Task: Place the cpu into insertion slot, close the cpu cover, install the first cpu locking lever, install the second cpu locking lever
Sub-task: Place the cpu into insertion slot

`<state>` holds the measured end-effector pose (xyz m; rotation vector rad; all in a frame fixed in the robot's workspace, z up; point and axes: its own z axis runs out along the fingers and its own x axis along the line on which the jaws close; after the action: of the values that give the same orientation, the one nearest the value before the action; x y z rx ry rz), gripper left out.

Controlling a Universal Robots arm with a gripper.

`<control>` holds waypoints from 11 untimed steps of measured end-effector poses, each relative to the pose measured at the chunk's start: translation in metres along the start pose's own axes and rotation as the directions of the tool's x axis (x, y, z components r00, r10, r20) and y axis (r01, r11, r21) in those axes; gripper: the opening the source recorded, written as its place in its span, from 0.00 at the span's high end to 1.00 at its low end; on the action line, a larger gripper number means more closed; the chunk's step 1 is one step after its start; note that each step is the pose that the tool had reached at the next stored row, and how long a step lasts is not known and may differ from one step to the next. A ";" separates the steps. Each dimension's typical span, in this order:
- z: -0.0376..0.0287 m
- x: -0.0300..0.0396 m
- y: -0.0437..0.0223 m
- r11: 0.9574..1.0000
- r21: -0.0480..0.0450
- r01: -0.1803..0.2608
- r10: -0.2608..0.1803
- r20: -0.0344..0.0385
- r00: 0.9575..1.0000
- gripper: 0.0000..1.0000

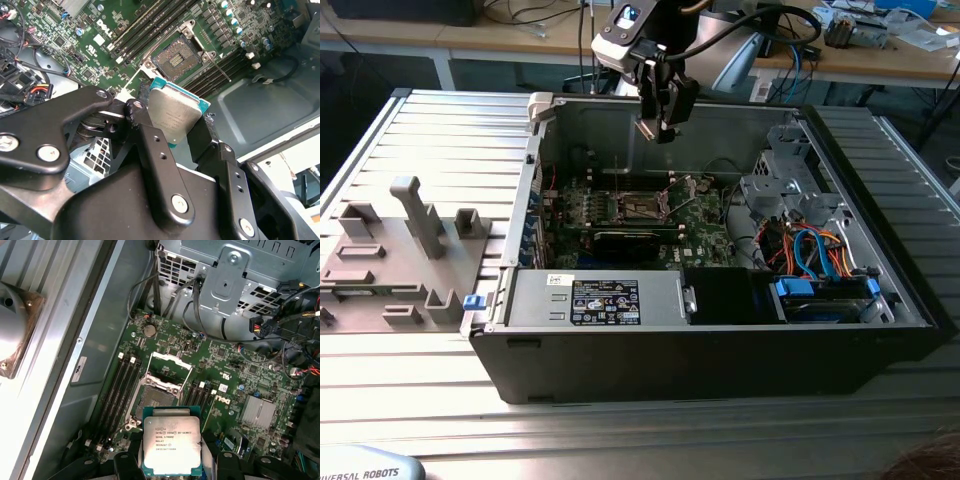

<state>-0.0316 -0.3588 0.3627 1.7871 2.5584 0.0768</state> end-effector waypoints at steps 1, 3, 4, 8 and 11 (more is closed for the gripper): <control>0.0000 0.0000 0.0000 1.000 0.000 0.000 0.000 0.000 1.000 0.46; 0.0000 0.0000 0.0000 1.000 0.000 -0.001 0.001 0.000 1.000 0.46; 0.0000 0.0000 0.0000 1.000 0.000 -0.002 0.002 0.000 1.000 0.46; 0.0000 0.0000 0.0000 1.000 0.000 -0.004 0.004 0.000 1.000 0.46; 0.0000 0.0000 0.0000 1.000 0.000 -0.005 0.005 0.000 1.000 0.46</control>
<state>-0.0316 -0.3588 0.3628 1.7939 2.5536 0.0766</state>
